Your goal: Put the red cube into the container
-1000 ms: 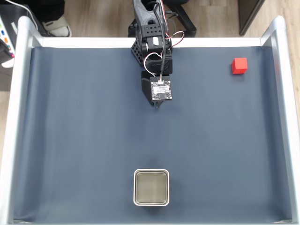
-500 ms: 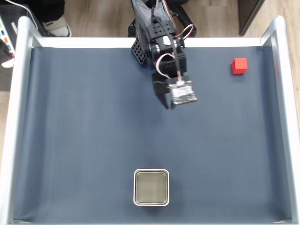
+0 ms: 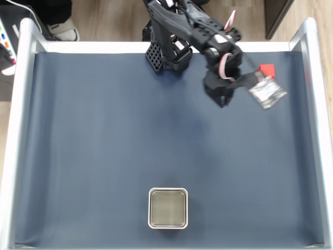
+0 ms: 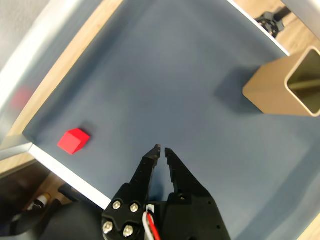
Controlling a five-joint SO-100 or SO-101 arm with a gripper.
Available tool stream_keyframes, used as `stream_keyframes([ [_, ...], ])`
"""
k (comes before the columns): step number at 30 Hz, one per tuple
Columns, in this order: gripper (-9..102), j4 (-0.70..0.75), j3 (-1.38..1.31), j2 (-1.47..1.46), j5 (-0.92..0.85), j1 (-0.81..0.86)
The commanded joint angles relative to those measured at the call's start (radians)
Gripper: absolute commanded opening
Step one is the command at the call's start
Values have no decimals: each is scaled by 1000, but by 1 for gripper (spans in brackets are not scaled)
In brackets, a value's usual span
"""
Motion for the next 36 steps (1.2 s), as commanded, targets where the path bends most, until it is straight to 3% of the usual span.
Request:
stream_keyframes([
  [1, 1, -6, -92, -48, 20, -124],
  [11, 5, -97, -146, -184, -51, -446],
  [21, 16, -210, 25, -140, -183, -551],
  [36, 23, -495, 166, -181, -153, -618],
])
